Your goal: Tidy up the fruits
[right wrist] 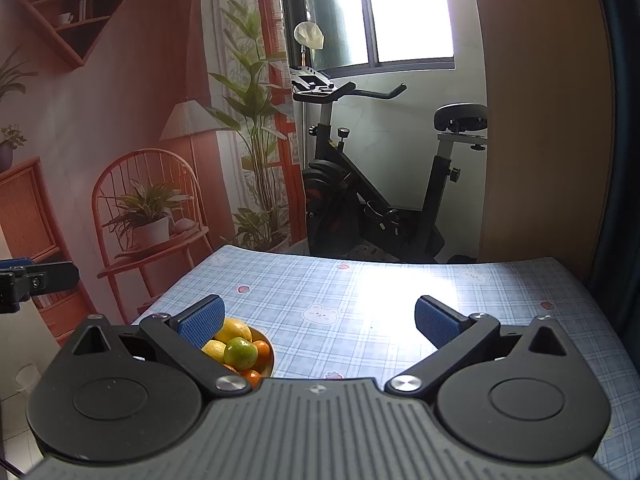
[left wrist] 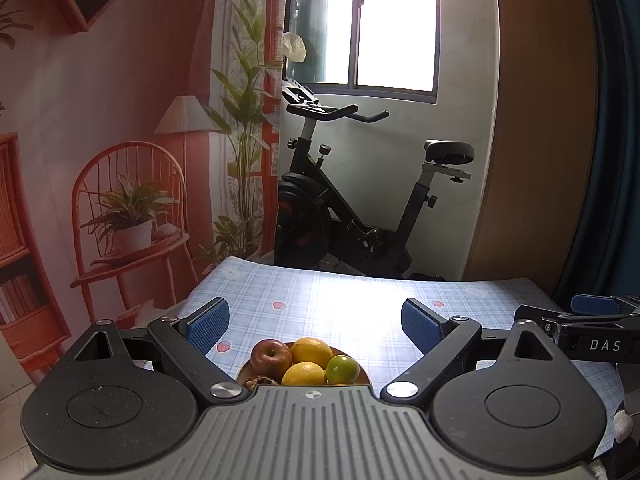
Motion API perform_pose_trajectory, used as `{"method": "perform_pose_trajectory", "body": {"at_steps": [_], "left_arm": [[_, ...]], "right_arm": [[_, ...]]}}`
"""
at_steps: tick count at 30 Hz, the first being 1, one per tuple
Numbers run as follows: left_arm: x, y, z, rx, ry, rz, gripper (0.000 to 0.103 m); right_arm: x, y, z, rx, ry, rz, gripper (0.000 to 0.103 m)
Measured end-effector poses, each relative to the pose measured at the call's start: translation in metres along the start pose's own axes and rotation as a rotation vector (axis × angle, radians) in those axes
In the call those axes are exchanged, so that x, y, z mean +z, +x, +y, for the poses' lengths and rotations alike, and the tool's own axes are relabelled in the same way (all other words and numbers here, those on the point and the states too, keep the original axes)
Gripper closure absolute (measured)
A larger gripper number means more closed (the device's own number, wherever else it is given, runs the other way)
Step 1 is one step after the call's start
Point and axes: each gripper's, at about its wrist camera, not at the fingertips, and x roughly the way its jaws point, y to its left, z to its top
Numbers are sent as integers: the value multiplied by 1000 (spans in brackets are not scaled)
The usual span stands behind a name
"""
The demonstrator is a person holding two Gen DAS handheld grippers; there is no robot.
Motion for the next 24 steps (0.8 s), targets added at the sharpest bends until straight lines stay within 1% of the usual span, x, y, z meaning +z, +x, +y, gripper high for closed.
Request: {"method": "perform_pose_trajectory", "body": {"at_steps": [3, 7, 12, 24], "left_arm": [[-1, -1, -2, 8, 15, -7, 9], [0, -2, -3, -7, 18, -12, 9], [-1, -4, -4, -3, 33, -25, 9], [-1, -6, -3, -7, 37, -30, 9]], "right_arm": [[0, 0, 0, -4, 0, -1, 0], [0, -1, 2, -9, -7, -6, 0], [0, -2, 2, -16, -11, -15, 0], [-1, -2, 3, -20, -15, -22, 0]]}}
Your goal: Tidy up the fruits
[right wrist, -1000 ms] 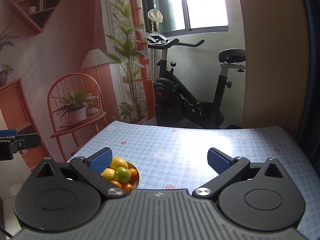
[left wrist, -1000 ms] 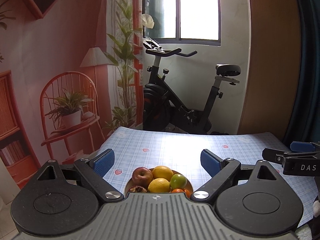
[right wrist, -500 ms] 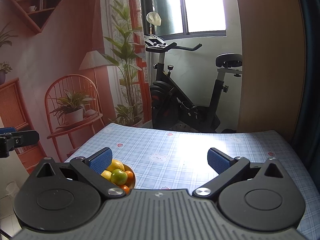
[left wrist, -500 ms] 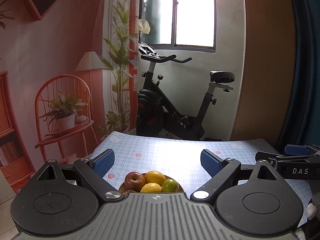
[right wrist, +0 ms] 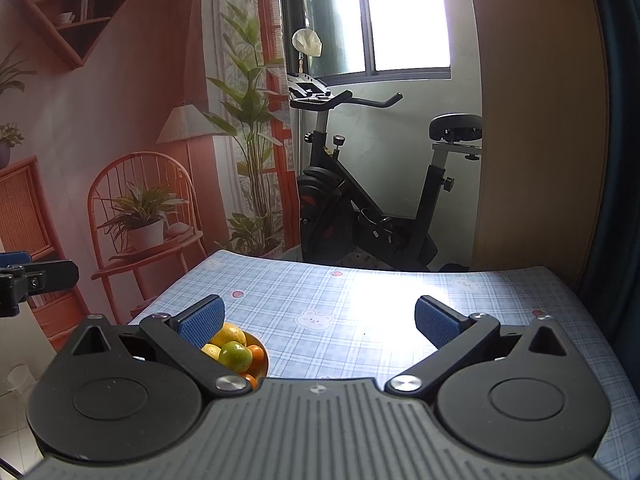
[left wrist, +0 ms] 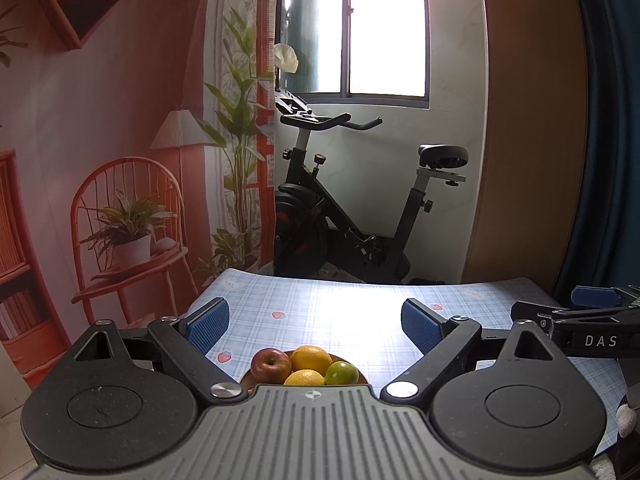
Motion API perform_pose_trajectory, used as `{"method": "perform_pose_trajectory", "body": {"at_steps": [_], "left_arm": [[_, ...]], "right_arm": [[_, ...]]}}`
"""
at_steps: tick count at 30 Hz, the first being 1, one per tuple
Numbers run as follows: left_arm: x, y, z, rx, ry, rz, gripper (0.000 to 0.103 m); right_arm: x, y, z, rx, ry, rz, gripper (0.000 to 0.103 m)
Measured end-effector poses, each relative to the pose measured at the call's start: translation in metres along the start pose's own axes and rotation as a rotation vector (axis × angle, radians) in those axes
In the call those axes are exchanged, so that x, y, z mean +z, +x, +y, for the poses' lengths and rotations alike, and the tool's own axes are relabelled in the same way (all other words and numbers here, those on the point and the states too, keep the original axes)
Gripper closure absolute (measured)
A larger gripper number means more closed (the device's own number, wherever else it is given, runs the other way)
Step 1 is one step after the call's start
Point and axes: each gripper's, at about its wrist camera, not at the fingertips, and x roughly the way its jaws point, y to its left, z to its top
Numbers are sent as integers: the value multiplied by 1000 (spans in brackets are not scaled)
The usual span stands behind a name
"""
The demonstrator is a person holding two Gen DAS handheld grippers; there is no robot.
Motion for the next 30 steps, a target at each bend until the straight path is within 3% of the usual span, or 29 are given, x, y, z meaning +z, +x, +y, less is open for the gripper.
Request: {"method": "perform_pose_trajectory", "body": {"at_steps": [30], "left_arm": [[3, 1, 7, -6, 1, -3, 8]], "right_arm": [[2, -3, -1, -5, -2, -4, 0]]}}
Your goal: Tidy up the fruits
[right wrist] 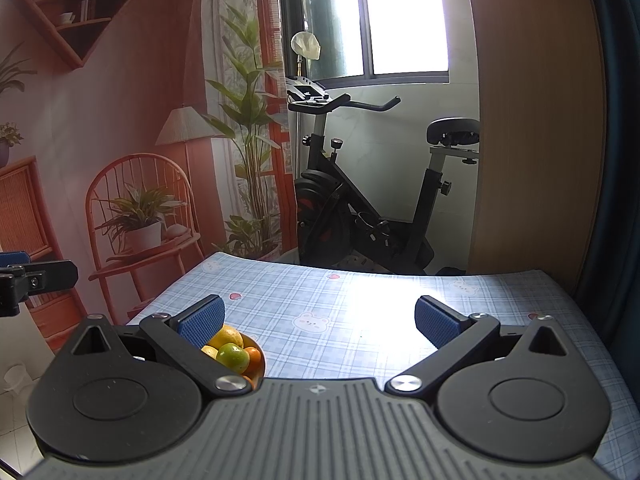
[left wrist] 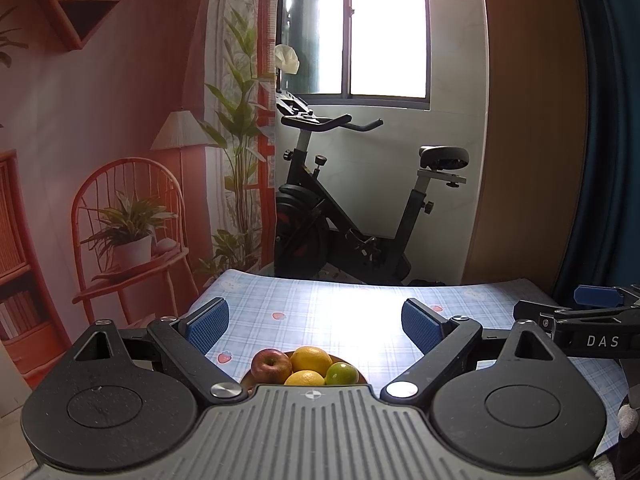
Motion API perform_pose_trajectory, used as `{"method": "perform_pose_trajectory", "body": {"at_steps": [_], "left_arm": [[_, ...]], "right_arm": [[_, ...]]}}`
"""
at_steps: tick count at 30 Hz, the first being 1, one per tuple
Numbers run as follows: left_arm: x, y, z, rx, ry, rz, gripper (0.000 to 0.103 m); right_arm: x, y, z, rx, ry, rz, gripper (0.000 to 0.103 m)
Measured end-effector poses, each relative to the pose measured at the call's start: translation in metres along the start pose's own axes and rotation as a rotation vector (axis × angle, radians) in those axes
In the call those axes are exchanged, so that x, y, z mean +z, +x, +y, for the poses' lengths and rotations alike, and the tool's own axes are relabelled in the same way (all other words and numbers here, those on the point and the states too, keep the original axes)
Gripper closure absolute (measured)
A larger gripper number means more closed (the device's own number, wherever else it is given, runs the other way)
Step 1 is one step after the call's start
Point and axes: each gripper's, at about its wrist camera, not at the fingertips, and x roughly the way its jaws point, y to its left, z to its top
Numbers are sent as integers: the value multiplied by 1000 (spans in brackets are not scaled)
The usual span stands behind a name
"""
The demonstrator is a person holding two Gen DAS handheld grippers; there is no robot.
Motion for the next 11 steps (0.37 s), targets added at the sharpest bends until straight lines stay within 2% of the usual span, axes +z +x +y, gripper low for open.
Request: {"method": "perform_pose_trajectory", "body": {"at_steps": [11], "left_arm": [[0, -1, 1, 8, -6, -3, 8]], "right_arm": [[1, 1, -2, -1, -1, -2, 0]]}}
